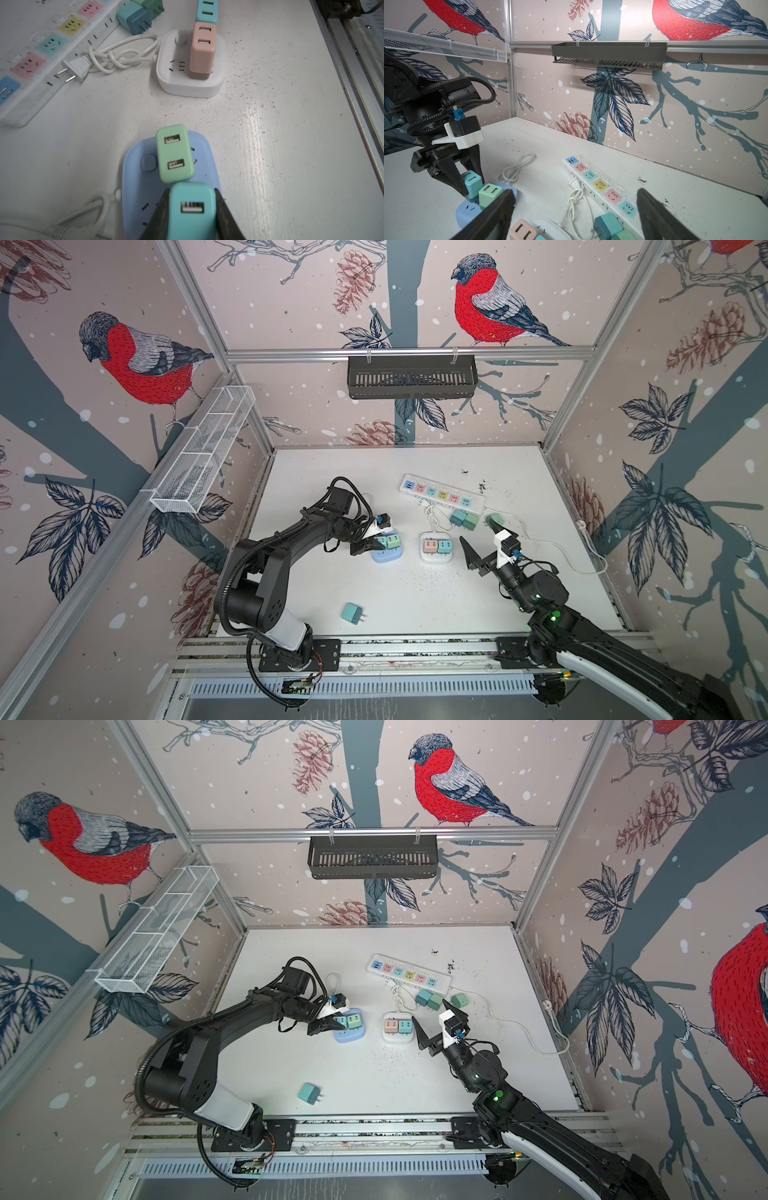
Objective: Insert the plug
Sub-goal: 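Lower and press the teal adapter into the blue cube's socket with the left gripper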
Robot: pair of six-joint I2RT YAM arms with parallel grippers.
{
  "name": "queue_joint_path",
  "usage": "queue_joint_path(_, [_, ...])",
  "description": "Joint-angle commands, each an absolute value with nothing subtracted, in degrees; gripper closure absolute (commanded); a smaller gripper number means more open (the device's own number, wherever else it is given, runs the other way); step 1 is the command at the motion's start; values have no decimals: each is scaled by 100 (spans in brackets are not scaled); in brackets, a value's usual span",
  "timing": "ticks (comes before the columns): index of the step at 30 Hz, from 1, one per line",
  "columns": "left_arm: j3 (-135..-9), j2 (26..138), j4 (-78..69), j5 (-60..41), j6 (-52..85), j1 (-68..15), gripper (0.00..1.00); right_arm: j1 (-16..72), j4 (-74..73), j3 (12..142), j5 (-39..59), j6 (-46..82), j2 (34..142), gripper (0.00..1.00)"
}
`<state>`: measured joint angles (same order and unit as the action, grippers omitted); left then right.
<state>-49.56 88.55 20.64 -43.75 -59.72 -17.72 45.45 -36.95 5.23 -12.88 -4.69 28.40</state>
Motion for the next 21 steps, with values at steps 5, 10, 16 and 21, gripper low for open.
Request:
queue_joint_path(5, [-4821,8725,1462,-4052,-5414,-1819,100,4535,-3797,567,-1214,-396,2798,9])
queue_joint_path(10, [-4705,8738,942,-4214,-5065,-1820,100,4522,-3788,566,-1226,-402,2772,9])
queue_joint_path(16, [-4774,8886,1162,-4150,-5141,-1924,100,4526,-3796,554,-1210,-394,2768,9])
queue_joint_path(21, [-4608,8760,983,-4004,-4998,-2047,100,4513,-3788,554,-1213,-395,2747,9])
